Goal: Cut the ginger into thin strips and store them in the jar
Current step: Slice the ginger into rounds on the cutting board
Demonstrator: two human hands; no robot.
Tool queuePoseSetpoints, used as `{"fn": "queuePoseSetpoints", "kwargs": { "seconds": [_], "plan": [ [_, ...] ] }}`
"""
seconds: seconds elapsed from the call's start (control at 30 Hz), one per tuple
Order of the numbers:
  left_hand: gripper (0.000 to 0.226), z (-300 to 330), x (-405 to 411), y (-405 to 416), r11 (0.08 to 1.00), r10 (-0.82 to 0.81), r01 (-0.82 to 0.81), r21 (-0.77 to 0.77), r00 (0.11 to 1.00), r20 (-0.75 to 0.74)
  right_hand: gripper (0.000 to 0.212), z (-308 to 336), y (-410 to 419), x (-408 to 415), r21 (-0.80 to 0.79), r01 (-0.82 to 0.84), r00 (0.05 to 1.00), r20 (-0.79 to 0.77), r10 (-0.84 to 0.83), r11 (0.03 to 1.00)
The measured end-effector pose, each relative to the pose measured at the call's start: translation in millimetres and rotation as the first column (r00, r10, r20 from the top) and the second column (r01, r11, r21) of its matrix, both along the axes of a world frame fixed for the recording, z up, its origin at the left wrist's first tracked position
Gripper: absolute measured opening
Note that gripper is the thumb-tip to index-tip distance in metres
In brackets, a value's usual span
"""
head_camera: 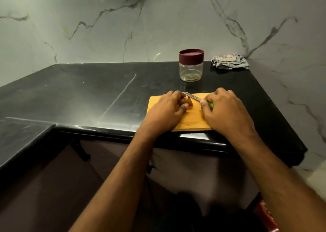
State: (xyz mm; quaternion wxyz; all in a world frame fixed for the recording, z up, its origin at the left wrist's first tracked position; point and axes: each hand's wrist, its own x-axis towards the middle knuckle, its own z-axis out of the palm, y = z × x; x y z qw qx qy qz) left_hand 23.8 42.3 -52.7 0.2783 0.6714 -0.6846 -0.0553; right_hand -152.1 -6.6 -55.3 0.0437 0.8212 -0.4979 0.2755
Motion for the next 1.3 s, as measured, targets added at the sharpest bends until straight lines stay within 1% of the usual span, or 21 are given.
{"fn": "queuePoseSetpoints", "kwargs": {
  "seconds": [0.1,0.2,0.63,0.77,0.93,1.0,1.07,1.17,1.3],
  "plan": [
    [0.027,1,3,-2,1.000,0.005,-0.006,-0.006,0.998,-0.058,0.042,-1,-1,0,-0.024,0.003,1.000,-0.011,-0.003,1.000],
    [0.024,0,3,-3,1.000,0.011,-0.012,-0.013,0.997,-0.072,0.042,0,-1,0,-0.025,-0.004,1.000,-0.024,0.003,1.000],
    [0.021,-6,5,-11,1.000,0.013,-0.014,-0.025,0.999,-0.043,0.039,0,-6,-2,0.013,-0.022,1.000,0.004,0.022,1.000],
    [0.016,-10,4,-11,0.997,0.030,-0.032,-0.069,0.999,-0.033,0.030,1,-6,-3,0.037,-0.038,0.998,0.042,0.036,0.999],
    [0.019,-9,0,-2,0.994,0.067,-0.070,-0.081,0.997,-0.039,0.021,2,-2,-3,0.105,-0.025,0.995,0.094,0.015,0.994],
    [0.020,-8,-1,0,0.993,0.077,-0.081,-0.092,0.996,-0.040,0.017,5,4,-3,0.076,-0.010,0.995,0.102,0.002,0.997],
    [0.023,-7,-1,2,0.991,0.083,-0.088,-0.098,0.995,-0.051,0.014,7,14,-4,-0.020,0.005,0.995,0.103,-0.003,1.000],
    [0.026,-6,-1,2,0.991,0.081,-0.088,-0.102,0.994,-0.073,0.021,8,25,-5,-0.139,0.021,0.996,0.085,-0.009,0.990],
    [0.029,-4,-2,2,0.991,0.069,-0.081,-0.107,0.992,-0.107,0.027,9,26,-5,-0.150,-0.016,0.998,0.057,0.025,0.989]
  ]
}}
